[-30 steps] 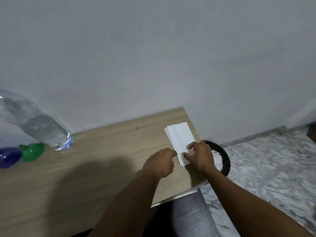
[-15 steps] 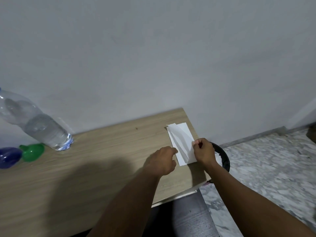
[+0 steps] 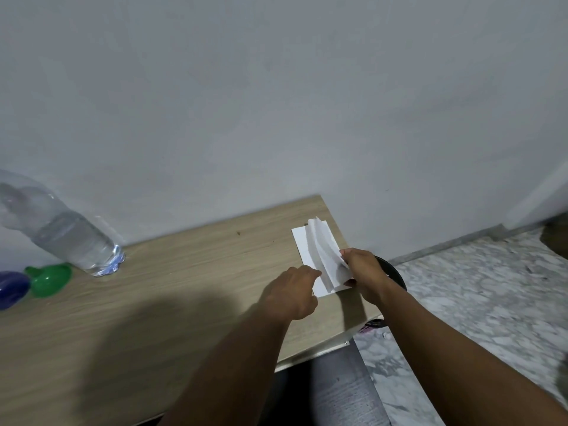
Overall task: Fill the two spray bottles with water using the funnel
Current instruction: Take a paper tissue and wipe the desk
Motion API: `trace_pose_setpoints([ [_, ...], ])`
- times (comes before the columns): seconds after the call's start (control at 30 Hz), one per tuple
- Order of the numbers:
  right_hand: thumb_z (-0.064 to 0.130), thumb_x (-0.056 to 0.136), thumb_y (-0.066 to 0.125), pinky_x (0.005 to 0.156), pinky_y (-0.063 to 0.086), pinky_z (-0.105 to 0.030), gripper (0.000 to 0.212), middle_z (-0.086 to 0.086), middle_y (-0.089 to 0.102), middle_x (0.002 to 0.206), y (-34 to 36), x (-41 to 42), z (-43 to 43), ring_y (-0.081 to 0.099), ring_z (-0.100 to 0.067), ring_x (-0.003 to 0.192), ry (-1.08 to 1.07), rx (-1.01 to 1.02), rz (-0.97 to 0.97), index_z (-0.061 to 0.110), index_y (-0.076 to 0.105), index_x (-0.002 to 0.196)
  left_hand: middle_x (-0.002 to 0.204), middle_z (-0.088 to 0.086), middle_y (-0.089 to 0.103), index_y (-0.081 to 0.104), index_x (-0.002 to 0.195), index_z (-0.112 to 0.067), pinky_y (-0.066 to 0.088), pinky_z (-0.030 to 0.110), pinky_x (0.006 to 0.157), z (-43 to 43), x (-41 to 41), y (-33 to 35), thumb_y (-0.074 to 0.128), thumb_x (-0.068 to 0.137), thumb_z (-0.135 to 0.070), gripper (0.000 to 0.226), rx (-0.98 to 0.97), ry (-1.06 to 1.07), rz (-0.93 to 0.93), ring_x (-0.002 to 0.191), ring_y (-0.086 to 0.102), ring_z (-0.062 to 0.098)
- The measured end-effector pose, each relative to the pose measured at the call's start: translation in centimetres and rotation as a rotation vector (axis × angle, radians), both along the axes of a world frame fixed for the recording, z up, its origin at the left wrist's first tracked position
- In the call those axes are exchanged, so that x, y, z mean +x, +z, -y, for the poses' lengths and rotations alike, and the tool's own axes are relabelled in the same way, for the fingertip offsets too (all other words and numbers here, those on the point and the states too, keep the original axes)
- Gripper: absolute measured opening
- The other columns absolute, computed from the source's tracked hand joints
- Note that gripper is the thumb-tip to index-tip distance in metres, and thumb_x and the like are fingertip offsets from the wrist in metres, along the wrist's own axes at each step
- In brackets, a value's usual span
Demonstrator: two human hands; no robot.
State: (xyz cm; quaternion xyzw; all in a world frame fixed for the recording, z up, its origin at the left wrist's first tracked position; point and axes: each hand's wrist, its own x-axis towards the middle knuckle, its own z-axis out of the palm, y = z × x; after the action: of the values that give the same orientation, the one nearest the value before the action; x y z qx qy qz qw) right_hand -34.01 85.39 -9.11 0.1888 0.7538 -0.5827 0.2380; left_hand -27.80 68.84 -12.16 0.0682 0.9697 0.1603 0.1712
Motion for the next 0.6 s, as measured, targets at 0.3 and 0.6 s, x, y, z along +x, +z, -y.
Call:
trace_pose_setpoints([
  [0.3, 0.018, 0.088, 0.047, 0.086, 0.054, -0.045, 0.027, -0.014, 0.067, 0.104, 1.8, -0.1, 1.5, 0.062, -0.027, 0.089, -0.059, -0.250, 0.108, 0.010, 0.065, 0.106, 0.136, -0.002, 0.060, 0.045, 0.142, -0.027, 0.049, 0.042, 0.100, 1.2, -0.3, 1.1, 0.057, 0.088, -0.039, 0.056, 0.161, 0.255, -0.013, 0.126, 0.056, 0.022],
  [0.6, 0.032, 0.078, 0.056, 0.071, 0.041, -0.036, 0.014, -0.008, 0.056, 0.084, 4.1, -0.5, 2.1, 0.053, -0.025, 0.075, 0.150, -0.160, -0.039, 0.019, 0.061, 0.077, 0.130, -0.002, 0.065, 0.051, 0.132, -0.034, 0.054, 0.042, 0.094, 1.6, 0.0, 2.1, 0.059, 0.085, -0.034, 0.047, 0.200, 0.300, -0.014, 0.117, 0.062, 0.023],
])
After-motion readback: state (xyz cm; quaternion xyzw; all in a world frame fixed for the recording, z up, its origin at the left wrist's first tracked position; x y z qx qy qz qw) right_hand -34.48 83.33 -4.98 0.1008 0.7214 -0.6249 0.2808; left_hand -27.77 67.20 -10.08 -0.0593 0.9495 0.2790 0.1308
